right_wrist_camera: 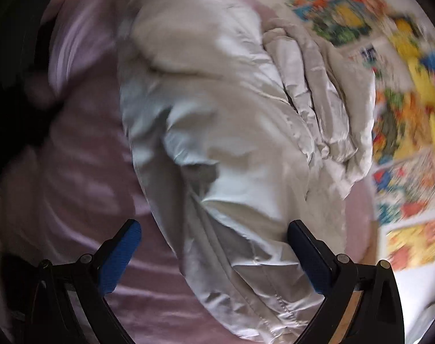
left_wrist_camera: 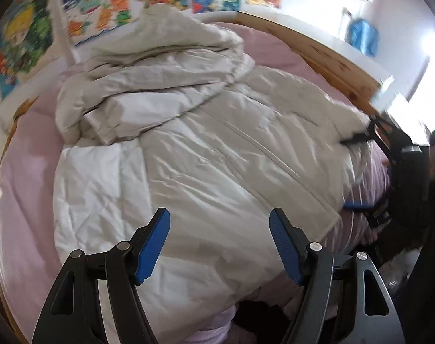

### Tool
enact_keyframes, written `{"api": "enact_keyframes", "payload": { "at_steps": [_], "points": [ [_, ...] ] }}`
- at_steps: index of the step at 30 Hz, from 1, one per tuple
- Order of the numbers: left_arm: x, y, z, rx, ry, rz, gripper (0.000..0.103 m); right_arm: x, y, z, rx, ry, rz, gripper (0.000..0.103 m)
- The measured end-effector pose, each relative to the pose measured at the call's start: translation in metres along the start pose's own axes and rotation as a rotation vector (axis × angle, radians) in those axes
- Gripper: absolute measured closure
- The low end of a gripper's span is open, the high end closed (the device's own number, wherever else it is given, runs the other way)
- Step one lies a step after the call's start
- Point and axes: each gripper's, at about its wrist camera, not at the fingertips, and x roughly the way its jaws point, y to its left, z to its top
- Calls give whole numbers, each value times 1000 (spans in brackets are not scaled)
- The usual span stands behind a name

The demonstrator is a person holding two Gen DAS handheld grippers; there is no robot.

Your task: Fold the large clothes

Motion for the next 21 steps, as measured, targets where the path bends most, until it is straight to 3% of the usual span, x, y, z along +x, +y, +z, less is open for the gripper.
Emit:
{"api": "enact_keyframes", "payload": {
  "at_steps": [6, 9, 10, 11, 14, 18, 21],
  "points": [
    [10, -22, -11, 104, 39, -63, 37, 8, -5, -7, 22, 15, -114, 4],
    [12, -32, -15, 150, 48, -75, 37, 6, -14, -6, 61, 13, -111, 18],
    [12, -35, -18, 167, 54, -80, 37, 4, -16, -5, 67, 10, -108, 28],
    [12, -37, -19, 175, 55, -83, 37, 0, -19, -5, 79, -1, -100, 40],
    [8, -46, -23, 213, 65, -94, 37, -14, -31, 1, 143, -34, -69, 61],
    [2, -59, -32, 251, 71, -87, 37, -35, -85, 10, 381, -80, 46, 71],
    [3, -68, -43, 311, 59, 0, 37, -46, -117, 12, 539, -122, 103, 74]
  ]
}}
